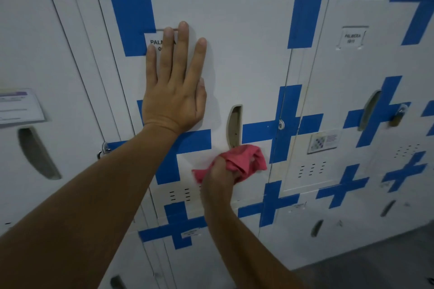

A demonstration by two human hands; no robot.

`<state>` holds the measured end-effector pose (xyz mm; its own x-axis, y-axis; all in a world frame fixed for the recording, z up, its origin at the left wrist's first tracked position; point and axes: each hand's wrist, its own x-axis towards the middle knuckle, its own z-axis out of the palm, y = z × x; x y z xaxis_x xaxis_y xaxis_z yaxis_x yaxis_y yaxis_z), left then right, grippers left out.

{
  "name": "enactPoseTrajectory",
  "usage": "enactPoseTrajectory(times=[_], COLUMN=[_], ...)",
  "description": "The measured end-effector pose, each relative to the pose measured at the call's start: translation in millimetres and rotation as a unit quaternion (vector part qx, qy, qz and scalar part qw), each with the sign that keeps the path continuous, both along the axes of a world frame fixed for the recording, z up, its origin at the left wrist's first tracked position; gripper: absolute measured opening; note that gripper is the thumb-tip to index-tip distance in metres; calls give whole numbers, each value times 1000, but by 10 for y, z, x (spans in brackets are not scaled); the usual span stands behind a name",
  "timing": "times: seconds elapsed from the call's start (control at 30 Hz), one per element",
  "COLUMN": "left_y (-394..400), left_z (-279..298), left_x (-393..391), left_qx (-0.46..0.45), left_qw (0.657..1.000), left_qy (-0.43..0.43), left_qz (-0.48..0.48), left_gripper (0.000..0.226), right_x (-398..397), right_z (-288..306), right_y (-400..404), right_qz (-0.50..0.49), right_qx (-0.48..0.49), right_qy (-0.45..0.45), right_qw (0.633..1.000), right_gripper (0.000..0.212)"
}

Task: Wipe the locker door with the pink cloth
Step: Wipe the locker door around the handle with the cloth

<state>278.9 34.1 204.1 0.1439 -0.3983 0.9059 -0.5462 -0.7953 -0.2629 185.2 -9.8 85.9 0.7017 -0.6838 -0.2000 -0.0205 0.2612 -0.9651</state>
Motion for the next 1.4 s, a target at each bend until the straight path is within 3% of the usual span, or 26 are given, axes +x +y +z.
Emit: enactPoseTrajectory(times=[0.1,0.27,0.4,0.47,0.57,0.67,0.73,0.87,0.93,1.07,1.13,1.2,1.23,1.4], left_y=[-13,-12,-27,-28,-23,-28,-25,-15,-30,-37,-40,-38,-35,-26], left_z=[-2,14,-5,-4,-7,-1,6,-2,-5,0,4,2,-2,-2], left_x=[-15,5,6,27,57,26,10,2,3,41,48,41,32,2], left_qx=[-3,-2,-4,0,7,-5,-6,-5,-7,-11,-11,-16,-17,-14], left_qw=[1000,1000,1000,1000,1000,1000,1000,1000,1000,999,999,999,999,999], left_qy=[-3,-11,-12,-10,-13,-18,-18,-18,-23,-30,-32,-36,-35,-35], left_qz=[-3,2,0,3,20,-3,-6,9,3,-3,1,0,-2,3], left_gripper=[65,66,66,66,71,68,65,66,66,64,67,64,63,65], right_x=[56,27,199,163,68,45,28,132,176,108,68,28,-2,-17], right_z=[80,503,979,1066,973,885,853,783,826,749,676,687,704,856], right_y=[66,-258,-486,-300,-226,-640,-914,-1110,-948,-562,-696,-975,-1101,-1133], right_qz=[22,-88,-121,-80,-47,-43,-79,-151,-157,-68,-21,-15,-26,-108], right_qx=[56,-103,-299,-404,-575,-649,-638,-428,-424,-603,-697,-743,-740,-586], right_qy=[2,-107,-90,-126,-151,-121,-86,-75,-87,-113,-86,-59,-44,-66], right_qw=[998,985,942,903,803,750,761,888,888,787,711,667,671,800], right_gripper=[52,35,75,78,74,66,67,80,82,81,79,79,79,74])
